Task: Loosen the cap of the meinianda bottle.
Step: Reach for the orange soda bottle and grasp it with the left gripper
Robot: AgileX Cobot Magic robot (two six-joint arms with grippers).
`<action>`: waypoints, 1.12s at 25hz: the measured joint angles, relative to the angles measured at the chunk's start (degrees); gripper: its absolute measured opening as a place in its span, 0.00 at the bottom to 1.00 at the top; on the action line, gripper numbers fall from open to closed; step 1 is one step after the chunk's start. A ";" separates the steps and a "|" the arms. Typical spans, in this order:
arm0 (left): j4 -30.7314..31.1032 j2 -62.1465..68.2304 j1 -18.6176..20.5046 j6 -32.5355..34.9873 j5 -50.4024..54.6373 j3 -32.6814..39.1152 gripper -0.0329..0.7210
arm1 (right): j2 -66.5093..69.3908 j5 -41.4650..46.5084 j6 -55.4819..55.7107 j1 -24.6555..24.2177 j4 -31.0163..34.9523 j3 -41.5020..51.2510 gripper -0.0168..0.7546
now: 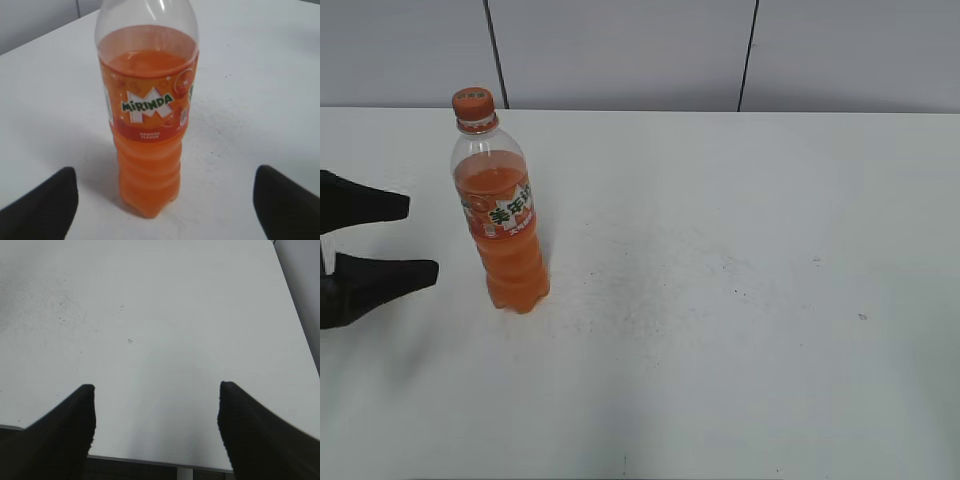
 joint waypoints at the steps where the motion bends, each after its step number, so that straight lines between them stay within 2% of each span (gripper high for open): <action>1: 1.67 2.38 0.00 -0.42 -1.47 -1.83 0.90 | 0.00 0.00 0.00 0.00 0.00 0.00 0.76; 5: 5.51 10.98 -0.36 -0.85 -6.13 -9.66 0.90 | 0.00 0.00 0.00 0.00 0.00 0.00 0.76; 10: 7.82 18.59 -2.64 -1.01 -8.35 -16.60 0.90 | 0.00 0.00 0.00 0.00 0.00 0.00 0.76; 28: 10.30 33.53 -12.28 -1.28 -8.62 -31.32 0.82 | 0.00 0.00 0.00 0.00 0.00 0.00 0.76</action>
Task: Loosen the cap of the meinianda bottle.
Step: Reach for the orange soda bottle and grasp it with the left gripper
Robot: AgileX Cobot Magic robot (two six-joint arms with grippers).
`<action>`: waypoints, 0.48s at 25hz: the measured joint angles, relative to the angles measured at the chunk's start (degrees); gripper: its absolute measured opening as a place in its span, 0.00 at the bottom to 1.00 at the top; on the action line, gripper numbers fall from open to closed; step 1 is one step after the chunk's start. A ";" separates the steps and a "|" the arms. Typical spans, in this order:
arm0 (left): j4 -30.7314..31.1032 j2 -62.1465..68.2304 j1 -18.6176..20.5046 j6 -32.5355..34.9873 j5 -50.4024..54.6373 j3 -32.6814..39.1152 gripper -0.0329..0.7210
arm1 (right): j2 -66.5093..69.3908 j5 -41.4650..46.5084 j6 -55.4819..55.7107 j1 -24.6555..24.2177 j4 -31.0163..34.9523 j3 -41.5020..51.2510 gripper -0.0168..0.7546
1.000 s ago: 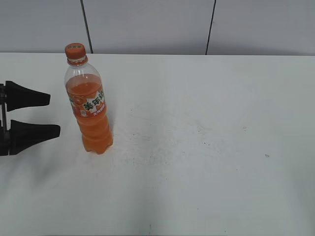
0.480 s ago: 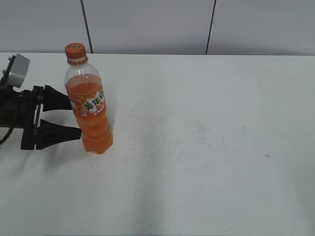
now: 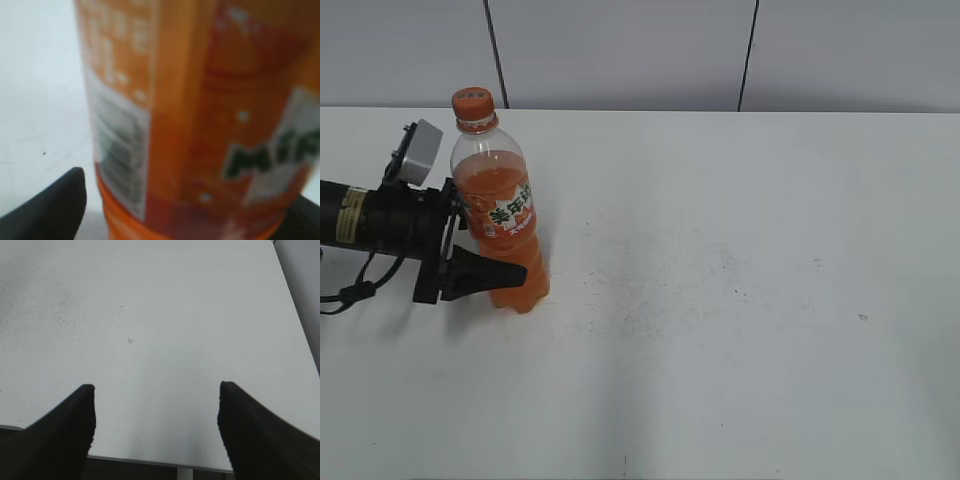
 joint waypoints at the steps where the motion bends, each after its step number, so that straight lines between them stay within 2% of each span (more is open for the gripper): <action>1: 0.00 0.34 -0.37 -0.34 0.00 -0.57 0.82 | 0.00 0.00 0.00 0.00 0.00 0.00 0.76; 6: -0.20 1.53 -1.12 -0.80 -0.16 -1.66 0.77 | 0.00 0.00 0.00 0.00 0.00 0.00 0.76; 12: -0.04 1.61 -1.18 -0.81 -0.68 -1.81 0.58 | 0.00 0.00 0.00 0.00 0.00 0.00 0.76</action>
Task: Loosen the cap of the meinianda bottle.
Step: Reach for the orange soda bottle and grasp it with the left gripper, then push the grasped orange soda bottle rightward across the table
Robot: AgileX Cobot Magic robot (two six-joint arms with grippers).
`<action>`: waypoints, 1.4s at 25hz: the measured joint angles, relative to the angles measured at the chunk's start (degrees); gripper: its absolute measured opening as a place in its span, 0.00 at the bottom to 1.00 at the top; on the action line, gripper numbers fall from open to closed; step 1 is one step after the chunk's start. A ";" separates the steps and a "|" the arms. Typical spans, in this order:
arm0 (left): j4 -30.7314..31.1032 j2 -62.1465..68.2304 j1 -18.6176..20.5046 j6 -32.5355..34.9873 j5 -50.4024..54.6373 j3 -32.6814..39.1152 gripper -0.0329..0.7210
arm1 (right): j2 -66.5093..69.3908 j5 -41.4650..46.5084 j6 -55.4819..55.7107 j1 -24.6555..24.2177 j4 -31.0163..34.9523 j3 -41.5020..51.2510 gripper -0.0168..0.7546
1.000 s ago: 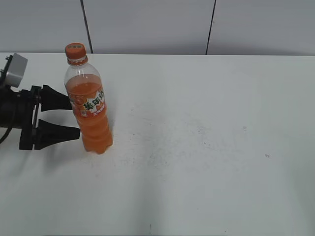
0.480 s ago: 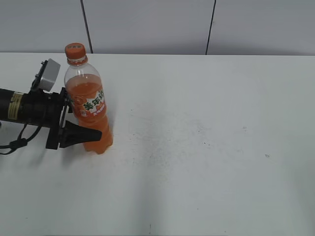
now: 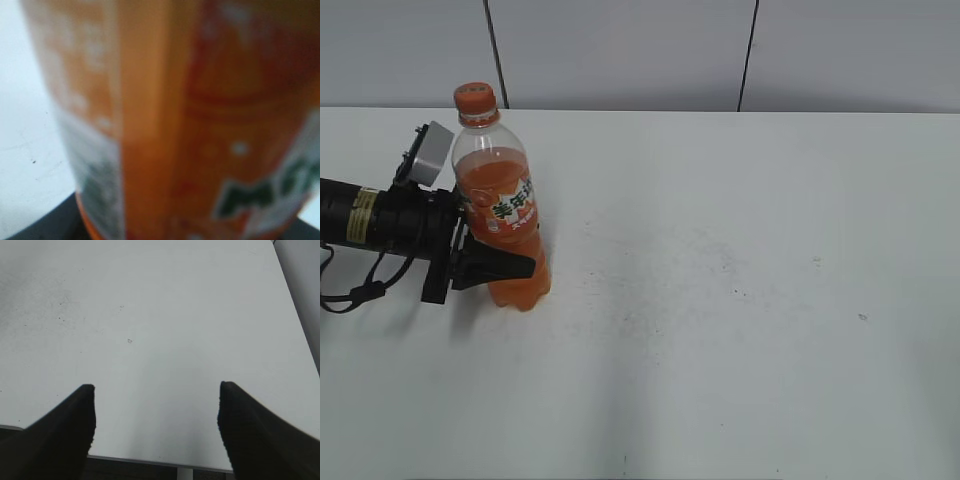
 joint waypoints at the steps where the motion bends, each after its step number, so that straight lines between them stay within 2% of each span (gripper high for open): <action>1: 0.00 0.00 0.00 0.00 0.00 0.00 0.58 | 0.00 0.00 0.00 0.00 0.00 0.00 0.76; 8: -0.74 -0.06 -1.59 -0.36 0.58 -0.07 0.58 | 0.00 0.00 0.00 0.00 0.00 0.00 0.76; 17: -1.72 -0.11 -10.71 -2.19 3.14 -5.10 0.58 | 0.00 0.00 0.00 0.00 0.00 0.00 0.76; 27: -7.92 1.42 -19.91 -2.54 3.60 -11.86 0.58 | 0.00 0.00 0.00 0.00 0.00 0.00 0.76; 31: -9.98 3.83 -22.27 -3.00 5.17 -13.40 0.58 | 0.00 0.00 0.00 0.00 0.00 0.00 0.76; 35: -10.07 5.37 -22.58 -3.06 6.64 -13.40 0.58 | 0.00 0.00 0.00 0.00 0.00 0.00 0.76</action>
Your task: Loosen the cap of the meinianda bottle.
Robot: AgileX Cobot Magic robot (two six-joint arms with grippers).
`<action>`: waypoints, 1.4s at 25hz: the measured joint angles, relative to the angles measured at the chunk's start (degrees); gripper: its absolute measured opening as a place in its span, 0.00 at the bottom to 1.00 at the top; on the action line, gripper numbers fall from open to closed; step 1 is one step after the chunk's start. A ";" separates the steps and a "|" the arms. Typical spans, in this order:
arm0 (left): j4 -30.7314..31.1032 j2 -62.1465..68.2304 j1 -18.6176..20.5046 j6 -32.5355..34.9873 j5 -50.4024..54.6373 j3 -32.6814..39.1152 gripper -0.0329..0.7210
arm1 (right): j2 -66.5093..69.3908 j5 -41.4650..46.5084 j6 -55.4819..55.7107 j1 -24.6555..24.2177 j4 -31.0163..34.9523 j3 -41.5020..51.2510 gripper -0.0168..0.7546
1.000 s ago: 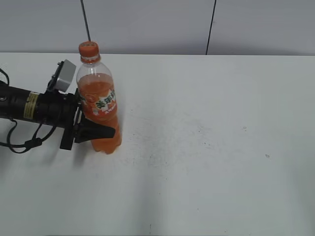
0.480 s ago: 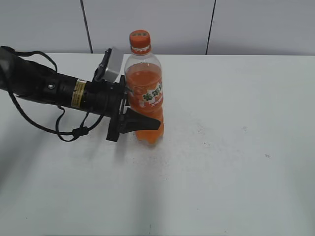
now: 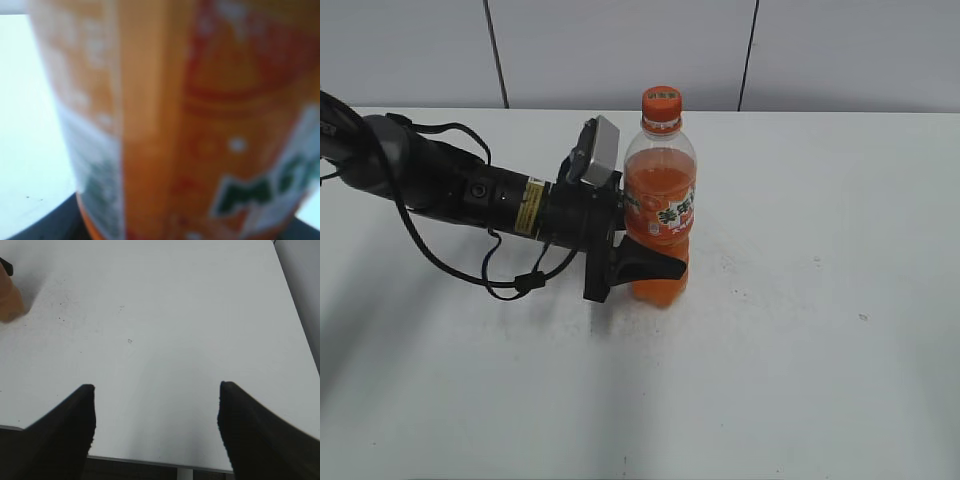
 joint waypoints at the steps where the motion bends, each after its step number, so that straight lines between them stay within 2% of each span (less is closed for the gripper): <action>1: -0.19 0.25 0.00 0.00 0.13 -0.02 0.58 | 0.00 0.00 0.00 0.00 0.00 0.00 0.76; 35: -1.40 2.17 0.00 -0.15 -1.50 -0.35 0.58 | 0.00 -1.38 0.41 0.00 0.76 -0.74 0.76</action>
